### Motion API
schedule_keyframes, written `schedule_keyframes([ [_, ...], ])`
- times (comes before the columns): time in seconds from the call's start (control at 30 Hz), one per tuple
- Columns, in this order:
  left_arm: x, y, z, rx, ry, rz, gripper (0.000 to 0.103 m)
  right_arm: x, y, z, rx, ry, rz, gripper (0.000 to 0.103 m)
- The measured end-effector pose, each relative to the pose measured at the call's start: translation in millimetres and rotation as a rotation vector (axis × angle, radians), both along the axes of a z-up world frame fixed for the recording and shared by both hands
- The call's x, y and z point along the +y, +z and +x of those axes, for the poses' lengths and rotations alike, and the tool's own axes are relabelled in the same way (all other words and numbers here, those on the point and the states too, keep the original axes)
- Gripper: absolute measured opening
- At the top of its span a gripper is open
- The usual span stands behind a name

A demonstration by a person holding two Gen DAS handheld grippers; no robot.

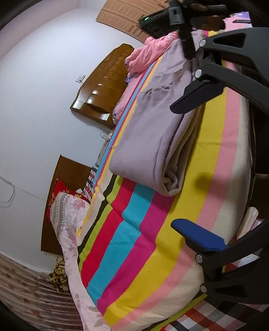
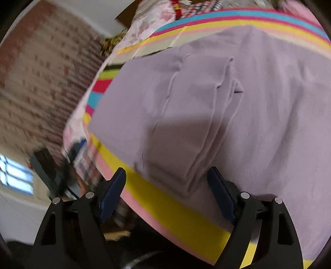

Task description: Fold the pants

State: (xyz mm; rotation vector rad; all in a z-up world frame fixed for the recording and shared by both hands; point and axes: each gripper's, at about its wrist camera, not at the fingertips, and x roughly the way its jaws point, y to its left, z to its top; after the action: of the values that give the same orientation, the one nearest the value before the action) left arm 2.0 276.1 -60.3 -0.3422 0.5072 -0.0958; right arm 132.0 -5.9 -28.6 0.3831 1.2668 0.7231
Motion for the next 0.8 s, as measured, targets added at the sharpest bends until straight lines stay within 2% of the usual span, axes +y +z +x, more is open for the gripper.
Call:
schedule_keyframes([
  [0.13,-1.0,-1.0,-3.1,-0.005,-0.008,0.006,0.101,-1.2,-6.4,19.6,0.073,-0.077,0.090,0.081],
  [0.17,0.0,-0.3,-5.2,-0.007,-0.006,0.009,0.101,-3.7,-8.0,21.6,0.086,-0.093,0.114,0.076],
  [0.2,1.1,0.8,-7.2,-0.009,-0.002,0.015,0.101,-4.9,-9.6,21.6,0.088,-0.106,0.129,0.069],
  [0.23,2.9,1.8,-8.4,-0.010,0.000,0.021,0.101,-6.2,-11.3,19.1,0.076,-0.114,0.110,0.053],
  [0.27,4.1,2.5,-9.5,-0.008,0.003,0.032,0.101,-7.8,-12.2,17.0,0.063,-0.123,0.094,0.033],
  [0.3,4.1,2.7,-10.3,-0.004,0.003,0.040,0.101,-11.5,-15.1,13.7,0.054,-0.138,0.081,0.028],
  [0.37,4.2,1.3,-9.0,0.012,0.002,0.056,0.101,-25.4,-15.3,9.4,0.029,-0.162,0.125,0.020],
  [0.47,-0.9,-0.7,-3.8,0.040,0.000,0.090,0.101,-20.5,4.6,1.4,-0.090,-0.167,0.104,0.014],
  [0.57,-10.4,1.9,5.7,0.059,-0.016,0.146,0.101,-9.2,31.2,8.3,-0.170,-0.150,0.098,0.013],
  [0.7,-23.3,6.2,26.4,0.092,-0.025,0.243,0.101,10.9,78.6,25.7,-0.290,-0.111,0.081,0.013],
  [0.8,-24.8,8.5,44.0,0.118,-0.031,0.256,0.101,30.2,116.5,39.6,-0.380,-0.078,0.057,0.013],
])
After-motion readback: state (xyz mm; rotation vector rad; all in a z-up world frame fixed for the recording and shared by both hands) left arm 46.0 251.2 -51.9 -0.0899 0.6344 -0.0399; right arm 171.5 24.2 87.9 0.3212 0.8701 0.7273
